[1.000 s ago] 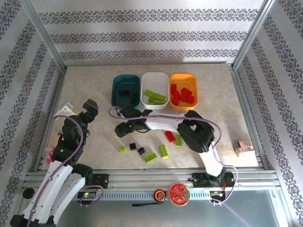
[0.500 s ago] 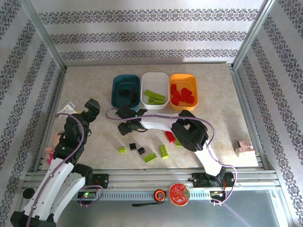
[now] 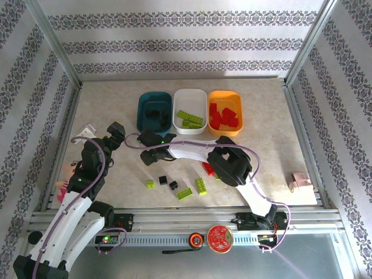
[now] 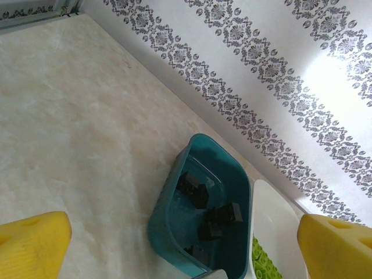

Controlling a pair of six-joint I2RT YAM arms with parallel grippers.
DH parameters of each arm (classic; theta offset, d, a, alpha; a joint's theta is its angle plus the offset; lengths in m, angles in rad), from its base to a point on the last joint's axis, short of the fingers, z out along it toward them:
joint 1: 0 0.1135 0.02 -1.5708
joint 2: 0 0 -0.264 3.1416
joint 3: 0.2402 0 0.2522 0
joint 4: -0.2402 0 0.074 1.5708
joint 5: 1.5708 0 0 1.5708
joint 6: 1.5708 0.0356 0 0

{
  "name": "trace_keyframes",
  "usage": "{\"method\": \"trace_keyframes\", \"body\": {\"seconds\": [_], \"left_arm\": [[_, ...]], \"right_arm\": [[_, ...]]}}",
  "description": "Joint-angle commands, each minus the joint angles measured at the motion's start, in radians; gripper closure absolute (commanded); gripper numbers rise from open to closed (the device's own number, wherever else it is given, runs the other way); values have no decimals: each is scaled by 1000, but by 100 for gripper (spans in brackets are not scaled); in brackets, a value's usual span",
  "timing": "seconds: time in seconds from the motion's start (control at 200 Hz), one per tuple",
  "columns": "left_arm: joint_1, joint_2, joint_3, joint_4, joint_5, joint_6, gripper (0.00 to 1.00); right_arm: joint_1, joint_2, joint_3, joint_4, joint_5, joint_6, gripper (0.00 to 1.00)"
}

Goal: Sort the legos into containers by color
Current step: Pick up the lego from the center of the table, then place the lego in the container.

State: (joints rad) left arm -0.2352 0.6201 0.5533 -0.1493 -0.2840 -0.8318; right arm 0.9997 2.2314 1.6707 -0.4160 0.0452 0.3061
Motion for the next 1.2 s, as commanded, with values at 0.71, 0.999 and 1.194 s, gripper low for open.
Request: {"method": "trace_keyframes", "body": {"seconds": [0.71,0.999,1.194], "left_arm": [[4,38,-14,-8,30,-1,0],[4,96,-15,-28,127,25,0],[3,150,-27,-72,256,38,1]], "right_arm": [[-136,-222,-26,101,-39,-24,74],[-200,-13,315,-48,-5,-25,73],[-238,127,504,-107,-19,26,69]]}}
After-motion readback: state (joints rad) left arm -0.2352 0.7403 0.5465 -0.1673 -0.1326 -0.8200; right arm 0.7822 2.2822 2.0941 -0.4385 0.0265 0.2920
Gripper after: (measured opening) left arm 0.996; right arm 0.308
